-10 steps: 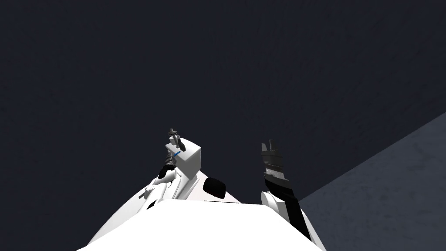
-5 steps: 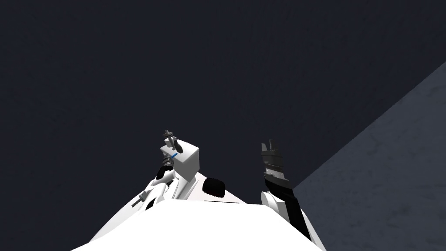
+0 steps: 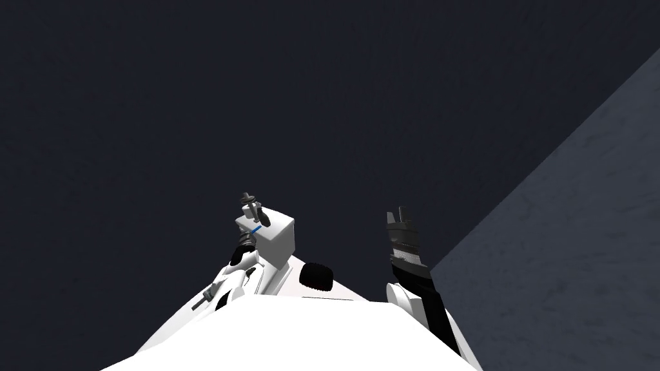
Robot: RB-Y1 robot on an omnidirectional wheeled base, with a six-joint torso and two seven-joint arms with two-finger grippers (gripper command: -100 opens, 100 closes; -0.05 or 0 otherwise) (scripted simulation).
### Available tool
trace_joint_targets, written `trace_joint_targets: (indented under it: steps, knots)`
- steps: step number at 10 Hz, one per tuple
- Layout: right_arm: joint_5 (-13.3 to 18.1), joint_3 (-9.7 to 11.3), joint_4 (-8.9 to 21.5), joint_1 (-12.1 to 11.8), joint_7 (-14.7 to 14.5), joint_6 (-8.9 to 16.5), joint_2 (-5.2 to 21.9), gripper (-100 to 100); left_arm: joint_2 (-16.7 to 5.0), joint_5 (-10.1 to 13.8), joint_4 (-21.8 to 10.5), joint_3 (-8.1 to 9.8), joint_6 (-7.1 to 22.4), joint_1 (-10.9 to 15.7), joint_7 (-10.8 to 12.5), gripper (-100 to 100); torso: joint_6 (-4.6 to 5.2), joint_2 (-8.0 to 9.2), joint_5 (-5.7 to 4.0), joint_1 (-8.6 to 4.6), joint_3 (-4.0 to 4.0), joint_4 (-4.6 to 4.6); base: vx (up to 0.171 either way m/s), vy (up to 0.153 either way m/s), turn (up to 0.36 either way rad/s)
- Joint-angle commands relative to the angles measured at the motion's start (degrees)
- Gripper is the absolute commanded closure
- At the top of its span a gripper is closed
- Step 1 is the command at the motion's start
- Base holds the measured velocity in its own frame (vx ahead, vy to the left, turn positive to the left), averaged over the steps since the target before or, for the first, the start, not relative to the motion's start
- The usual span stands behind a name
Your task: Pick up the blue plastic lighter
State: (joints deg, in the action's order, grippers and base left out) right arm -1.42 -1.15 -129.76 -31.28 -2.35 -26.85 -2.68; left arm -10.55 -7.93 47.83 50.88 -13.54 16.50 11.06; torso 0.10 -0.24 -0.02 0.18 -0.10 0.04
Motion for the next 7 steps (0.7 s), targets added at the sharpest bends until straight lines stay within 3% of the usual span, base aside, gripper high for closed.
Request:
trace_joint_targets:
  steps: [1,3,4,5,7]
  knots:
    - [0.00,0.00,0.00,0.00,0.00,0.00,0.00,0,0.00,0.00,0.00,0.00,0.00,0.00,0.00,100,0.00,0.00,0.00,0.00,0.00,0.00,0.000,0.000,0.000]
    - [0.00,0.00,0.00,0.00,0.00,0.00,0.00,0,-0.06,-0.01,0.05,0.00,-0.04,0.03,-0.01,100,0.01,-0.03,0.06,0.03,-0.03,-0.03,0.000,0.000,0.000]
    - [0.00,0.00,0.00,0.00,0.00,0.00,0.00,0,-0.06,-0.01,0.05,0.00,-0.05,0.03,-0.02,0,0.01,-0.03,0.06,0.03,-0.03,-0.03,0.000,0.000,0.000]
    - [0.00,0.00,0.00,0.00,0.00,0.00,0.00,0,0.02,0.02,0.65,-1.96,0.08,-0.57,1.03,100,0.01,-0.03,0.06,0.03,-0.03,-0.03,0.030,-0.036,0.187]
    - [0.00,0.00,0.00,-0.01,0.00,0.00,-0.01,0,-0.04,0.04,1.41,-4.47,0.39,-1.38,2.38,100,-0.04,-0.12,0.03,-0.18,-0.09,-0.06,0.037,-0.062,0.200]
